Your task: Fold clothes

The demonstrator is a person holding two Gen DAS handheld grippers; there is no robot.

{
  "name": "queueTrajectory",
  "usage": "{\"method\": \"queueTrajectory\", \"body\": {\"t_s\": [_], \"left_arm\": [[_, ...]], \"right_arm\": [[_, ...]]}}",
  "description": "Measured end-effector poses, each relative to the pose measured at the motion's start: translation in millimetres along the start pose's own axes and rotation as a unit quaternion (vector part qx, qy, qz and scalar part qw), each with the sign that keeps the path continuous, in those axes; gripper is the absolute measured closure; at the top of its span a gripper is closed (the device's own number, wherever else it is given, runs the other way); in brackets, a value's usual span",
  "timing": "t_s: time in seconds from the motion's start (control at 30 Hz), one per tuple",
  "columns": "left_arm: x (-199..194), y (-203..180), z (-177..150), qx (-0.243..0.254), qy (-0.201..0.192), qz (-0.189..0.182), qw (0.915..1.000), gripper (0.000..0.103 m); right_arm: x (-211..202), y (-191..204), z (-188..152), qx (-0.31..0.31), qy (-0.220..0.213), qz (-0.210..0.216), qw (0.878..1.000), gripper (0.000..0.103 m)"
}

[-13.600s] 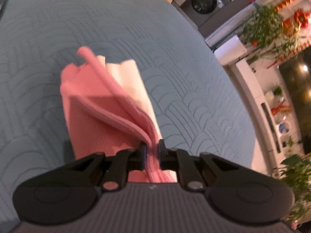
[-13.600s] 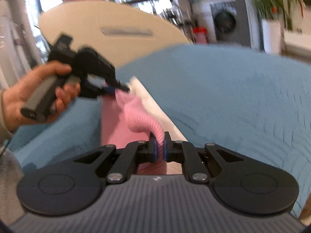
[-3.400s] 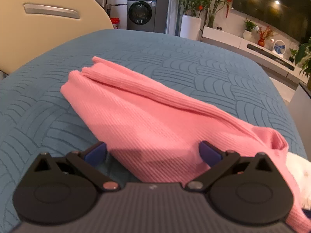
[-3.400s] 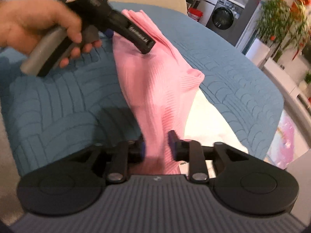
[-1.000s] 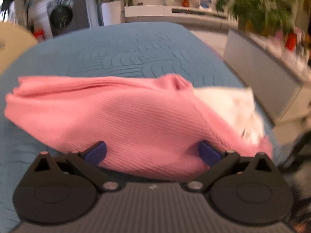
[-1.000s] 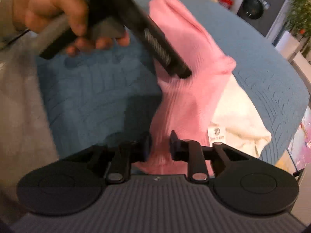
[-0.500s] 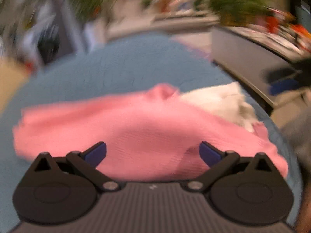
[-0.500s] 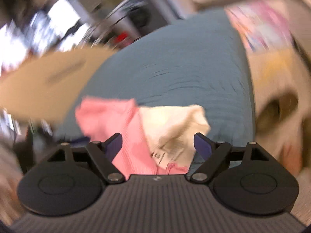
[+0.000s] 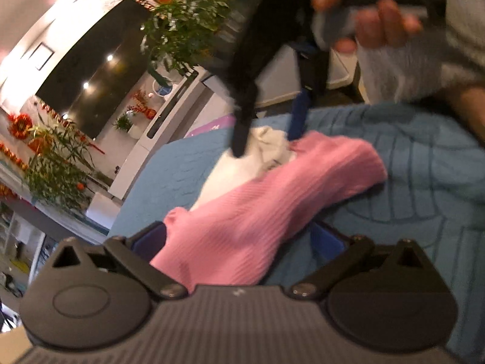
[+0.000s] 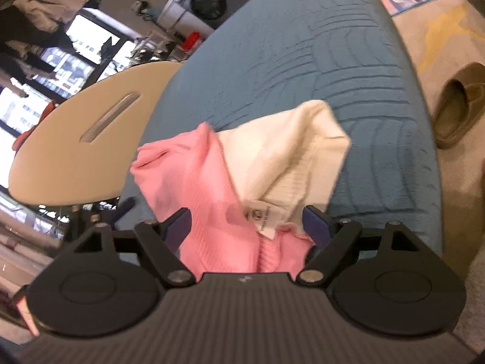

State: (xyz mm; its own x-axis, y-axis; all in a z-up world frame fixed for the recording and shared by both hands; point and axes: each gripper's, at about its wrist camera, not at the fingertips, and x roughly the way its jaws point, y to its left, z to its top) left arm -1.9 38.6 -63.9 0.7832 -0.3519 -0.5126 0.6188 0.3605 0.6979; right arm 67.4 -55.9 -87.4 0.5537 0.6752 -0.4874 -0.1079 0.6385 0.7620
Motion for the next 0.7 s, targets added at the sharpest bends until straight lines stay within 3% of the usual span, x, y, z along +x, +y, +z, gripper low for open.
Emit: {"method": "queueTrajectory", "body": {"t_s": [0.17, 0.27, 0.33, 0.43, 0.6, 0.7], "left_arm": [[17, -1, 15, -0.04, 0.003, -0.017, 0.9991, 0.031], [30, 9, 21, -0.107, 0.021, -0.038, 0.9933, 0.052], [35, 15, 24, -0.134, 0.024, -0.041, 0.9898, 0.072], [37, 26, 28, -0.171, 0.025, -0.036, 0.9842, 0.082], [25, 55, 22, -0.253, 0.001, -0.033, 0.9668, 0.084], [17, 63, 20, -0.269, -0.003, -0.035, 0.9626, 0.083]], "right_arm": [[-5, 14, 2, -0.031, -0.021, 0.046, 0.998, 0.03], [-9, 18, 2, -0.03, -0.031, 0.068, 0.997, 0.029], [-12, 18, 3, -0.023, -0.04, 0.075, 0.996, 0.029], [-18, 14, 6, 0.001, -0.062, 0.059, 0.996, 0.028], [-27, -12, 12, 0.083, -0.087, -0.029, 0.992, 0.024], [-23, -26, 15, 0.12, -0.079, -0.045, 0.989, 0.024]]}}
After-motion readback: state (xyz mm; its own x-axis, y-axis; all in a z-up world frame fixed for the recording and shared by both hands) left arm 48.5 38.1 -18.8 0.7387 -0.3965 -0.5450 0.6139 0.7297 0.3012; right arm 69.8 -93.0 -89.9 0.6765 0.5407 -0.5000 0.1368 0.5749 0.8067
